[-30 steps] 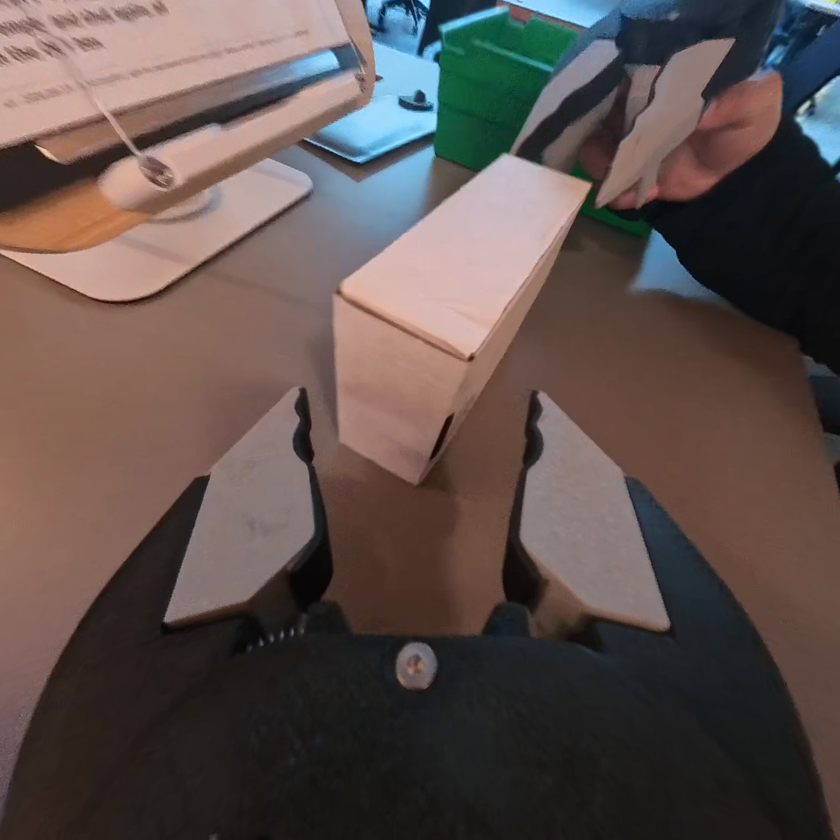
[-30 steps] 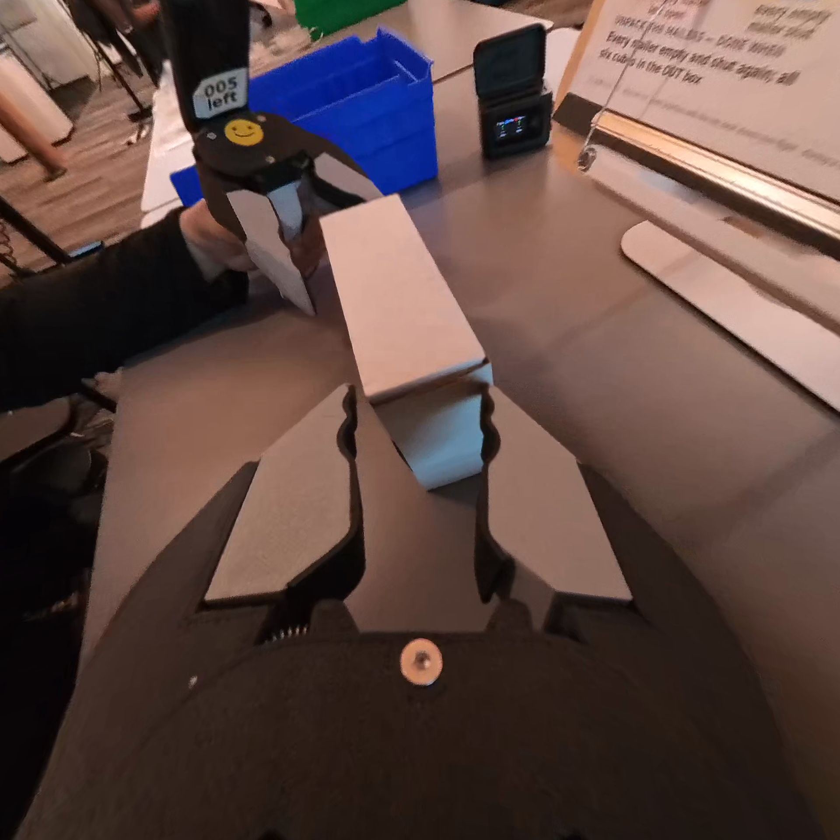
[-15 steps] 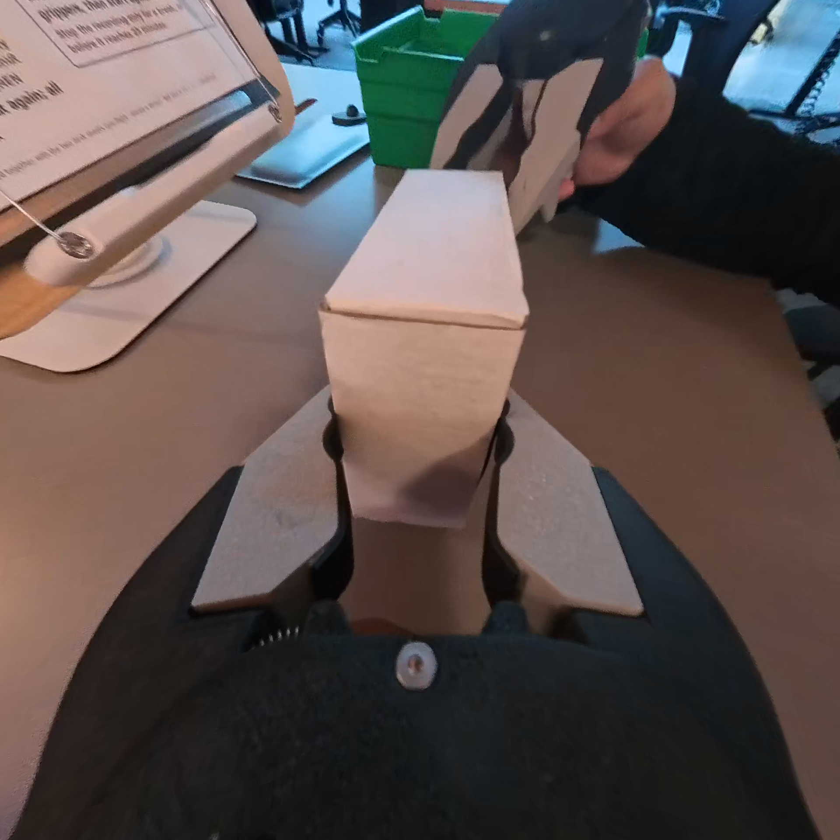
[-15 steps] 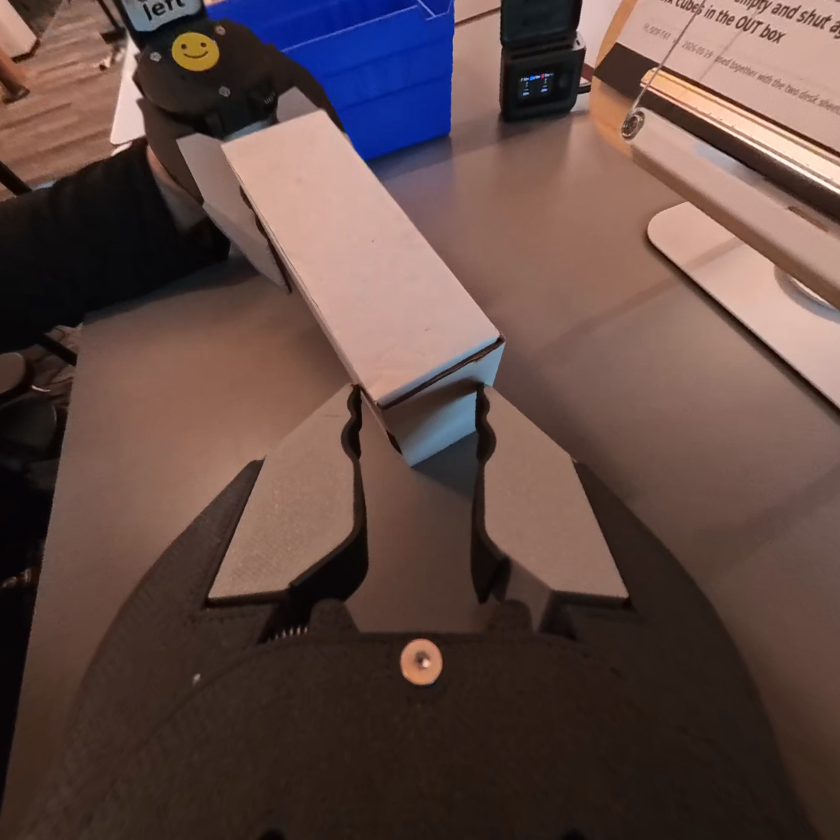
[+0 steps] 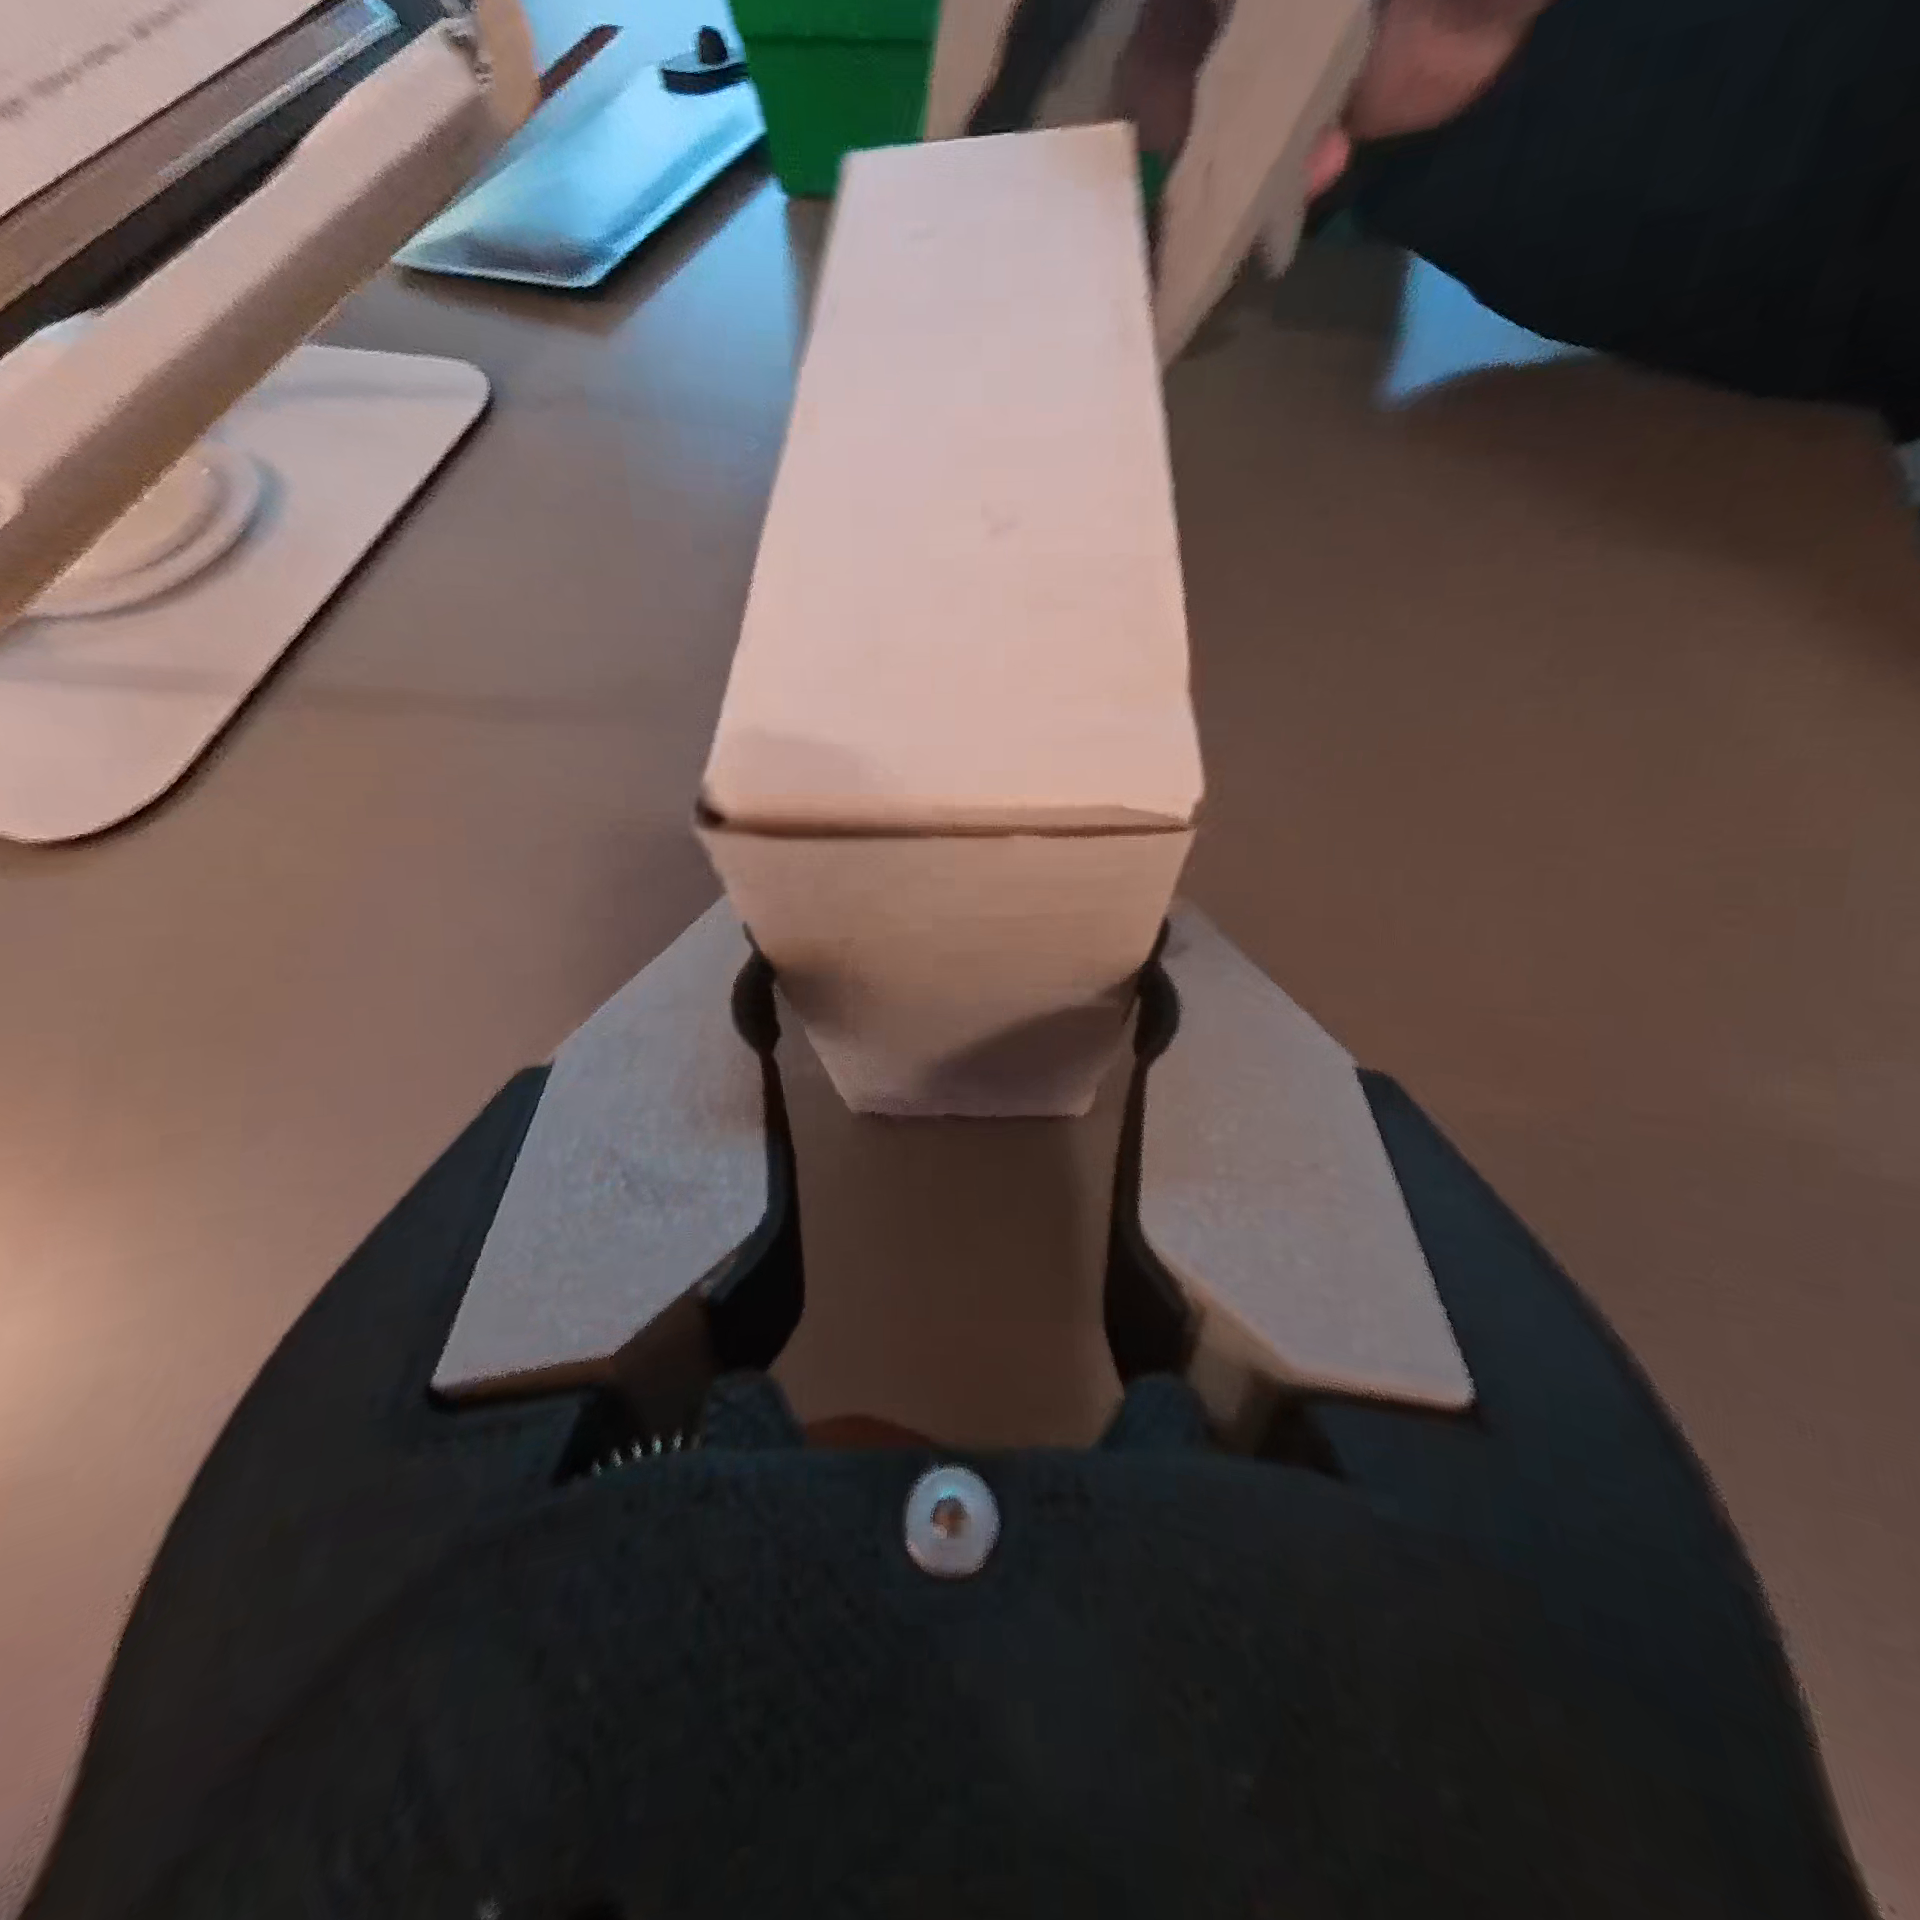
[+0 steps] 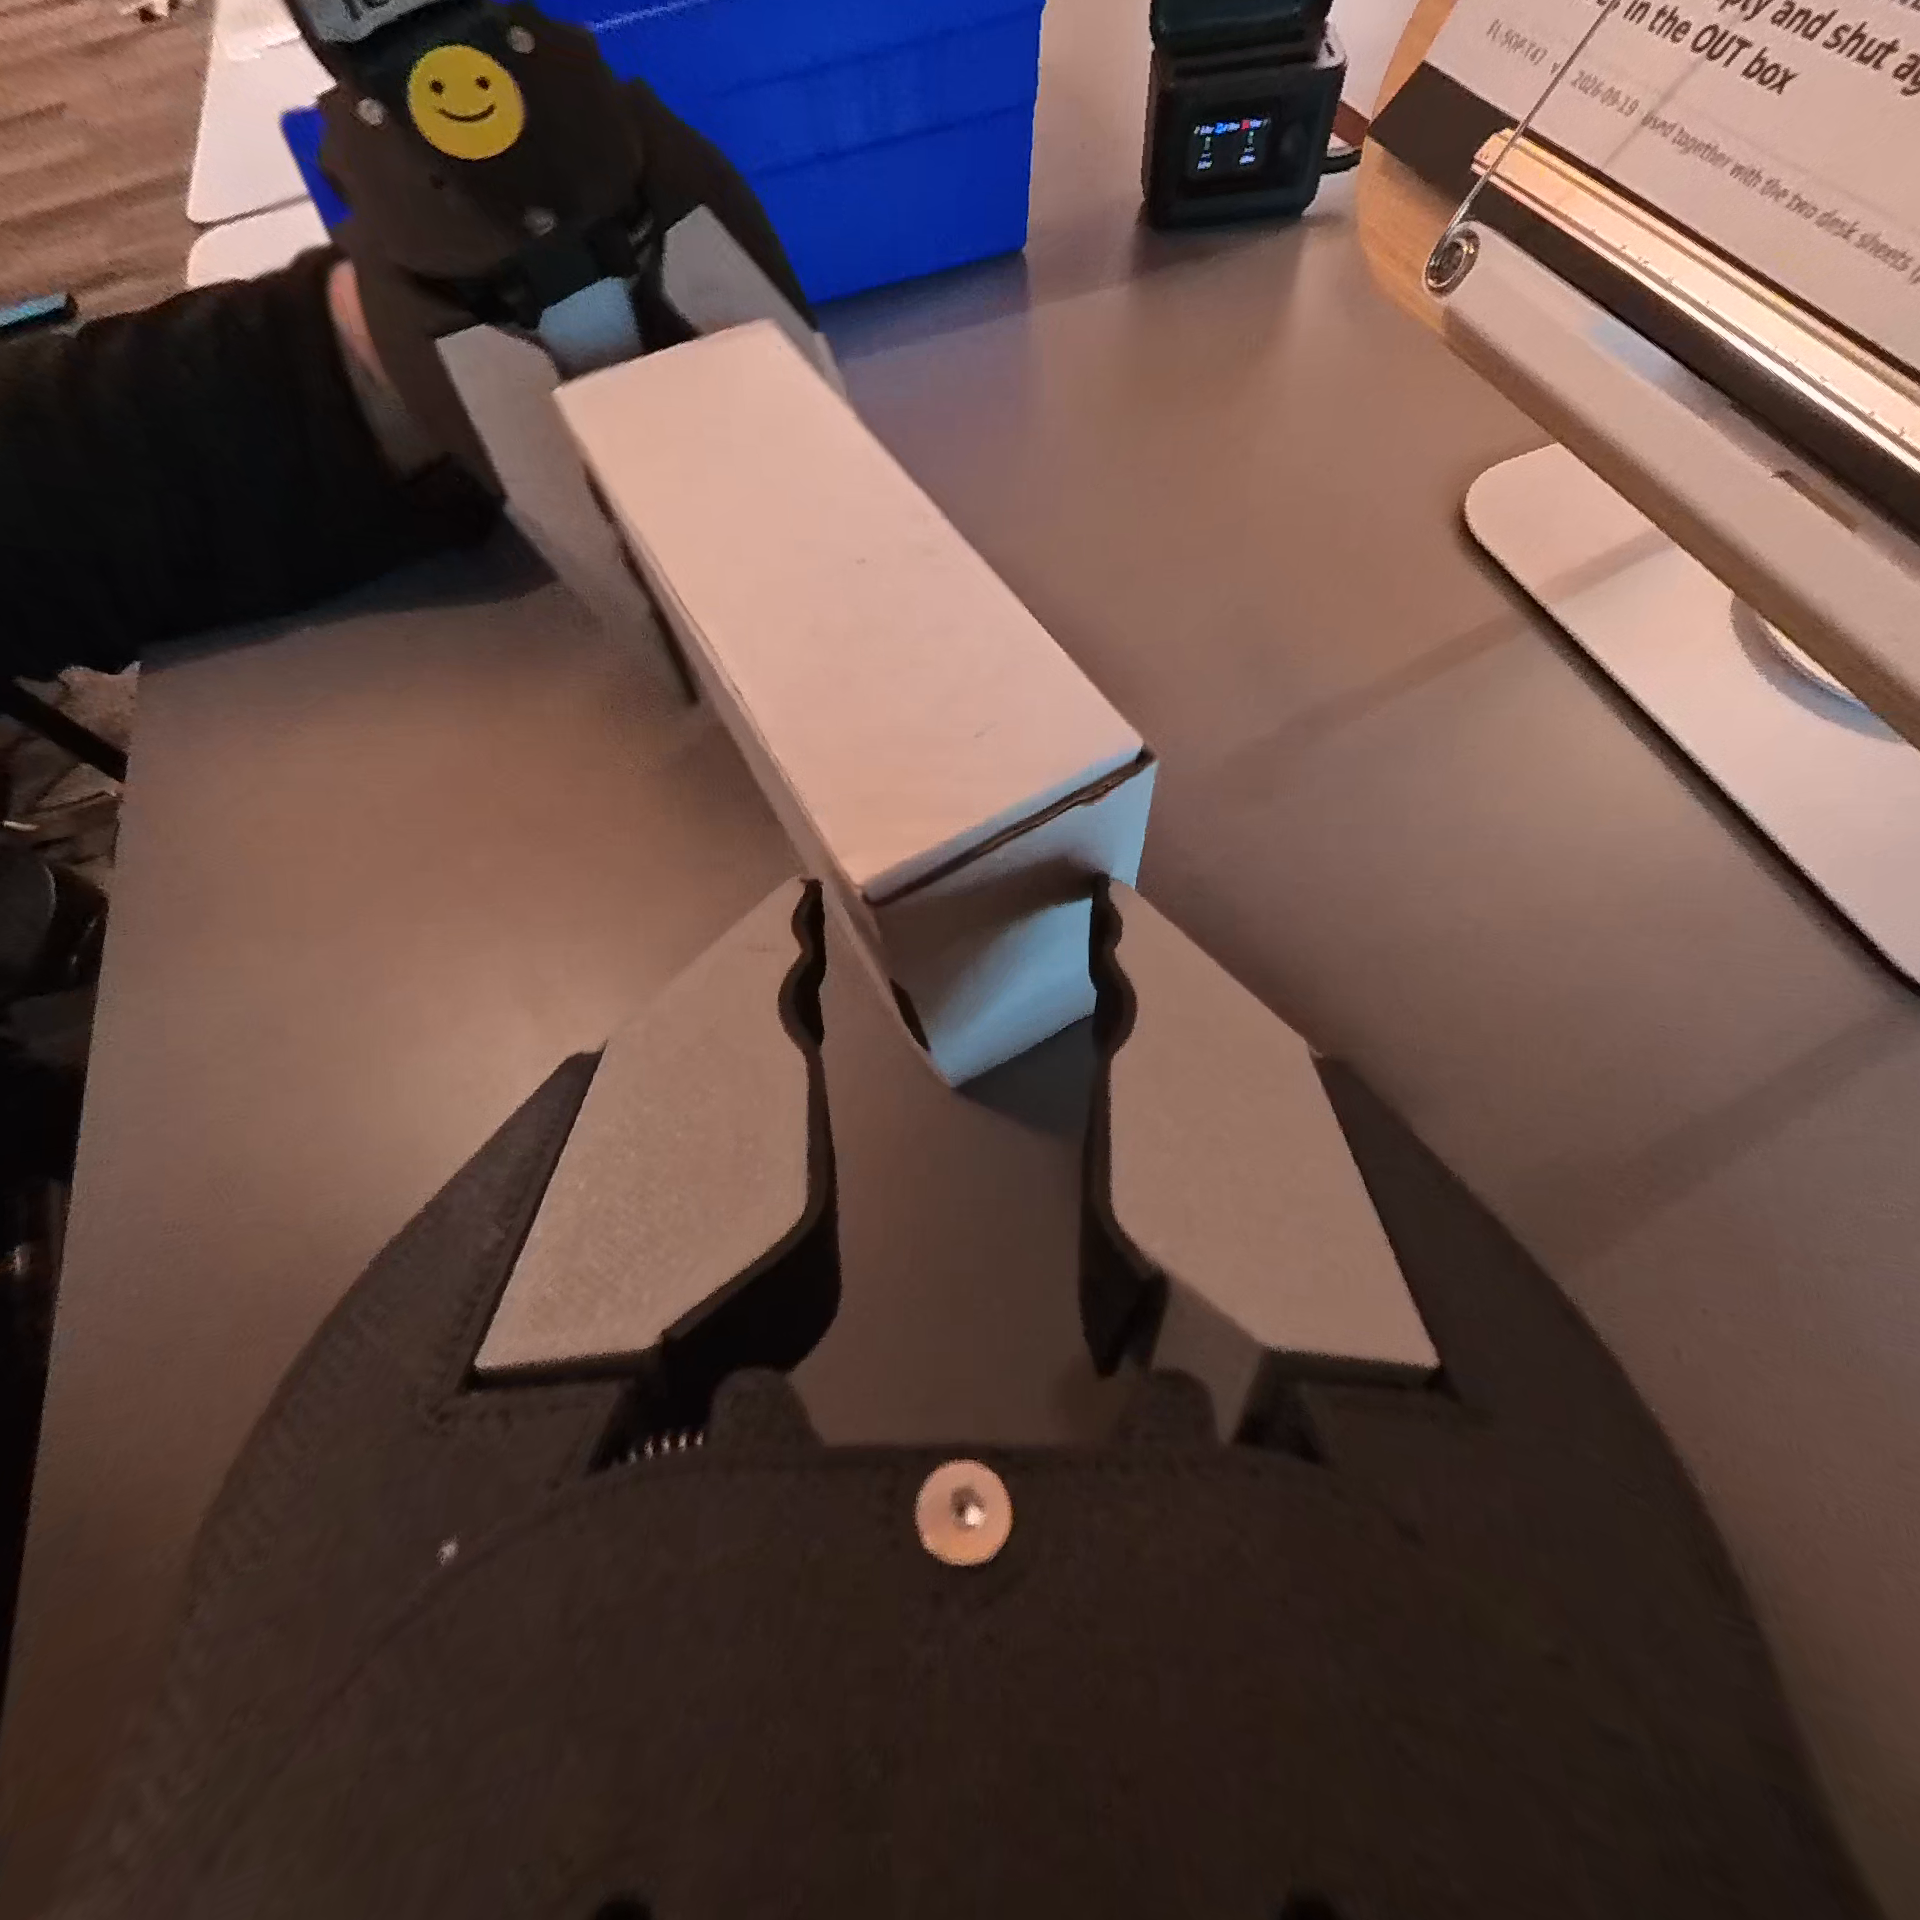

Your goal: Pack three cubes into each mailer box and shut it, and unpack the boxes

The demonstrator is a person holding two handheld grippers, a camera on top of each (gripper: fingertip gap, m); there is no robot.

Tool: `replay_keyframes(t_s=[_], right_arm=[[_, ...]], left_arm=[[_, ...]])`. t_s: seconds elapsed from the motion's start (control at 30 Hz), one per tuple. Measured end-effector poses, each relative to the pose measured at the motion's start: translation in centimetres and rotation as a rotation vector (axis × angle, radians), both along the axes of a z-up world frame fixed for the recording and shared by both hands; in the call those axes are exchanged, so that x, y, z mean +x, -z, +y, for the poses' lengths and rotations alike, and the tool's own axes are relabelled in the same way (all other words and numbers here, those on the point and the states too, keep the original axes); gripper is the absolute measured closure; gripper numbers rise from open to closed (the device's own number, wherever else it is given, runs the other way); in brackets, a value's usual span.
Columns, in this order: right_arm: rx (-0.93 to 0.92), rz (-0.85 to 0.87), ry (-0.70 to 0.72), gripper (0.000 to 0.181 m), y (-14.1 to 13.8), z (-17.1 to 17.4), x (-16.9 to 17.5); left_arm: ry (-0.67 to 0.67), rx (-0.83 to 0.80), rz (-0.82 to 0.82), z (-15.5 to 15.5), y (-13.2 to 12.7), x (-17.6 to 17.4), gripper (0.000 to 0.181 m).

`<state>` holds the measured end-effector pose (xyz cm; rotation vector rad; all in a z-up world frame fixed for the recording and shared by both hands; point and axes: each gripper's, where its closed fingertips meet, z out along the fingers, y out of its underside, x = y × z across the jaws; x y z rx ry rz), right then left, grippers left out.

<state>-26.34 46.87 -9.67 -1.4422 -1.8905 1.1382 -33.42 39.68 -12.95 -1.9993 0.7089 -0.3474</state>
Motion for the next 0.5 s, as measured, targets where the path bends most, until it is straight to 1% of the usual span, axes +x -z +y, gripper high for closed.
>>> replay_keyframes(t_s=[0.07,0.13,0.2,0.23,0.3,0.33,0.4,0.43,0.5], right_arm=[[-0.005,-0.008,-0.031,0.137,0.0,-0.5,0.3],[-0.022,-0.014,-0.080,0.139,0.0,-1.4,0.6],[-0.018,-0.012,-0.094,0.134,0.0,-2.0,0.4],[0.001,-0.011,-0.085,0.135,0.0,-1.8,0.3],[0.020,-0.012,-0.081,0.137,0.0,-1.7,0.4],[0.022,-0.007,-0.073,0.133,-0.2,-1.4,0.4],[0.029,0.024,-0.036,0.126,-1.1,-0.7,0.4],[0.019,0.067,-0.023,0.125,-2.0,-0.5,0.3],[-0.024,0.193,-0.038,0.121,-4.7,-1.2,0.1]], left_arm=[[-0.027,0.008,-0.046,0.3,-0.4,-0.5,0.112],[-0.035,0.014,-0.110,0.4,-0.9,-0.5,0.107],[0.032,-0.011,-0.187,-0.1,-1.0,0.7,0.102],[0.044,-0.014,-0.192,-0.2,-1.0,1.0,0.101],[0.047,0.000,-0.144,-0.1,-0.8,1.0,0.103],[0.050,0.008,-0.128,-0.2,-0.8,1.0,0.103],[0.046,0.001,-0.133,-0.1,-0.8,0.9,0.104],[0.044,-0.005,-0.149,-0.1,-0.8,0.9,0.104],[0.040,-0.013,-0.184,0.1,-0.9,0.8,0.104]])
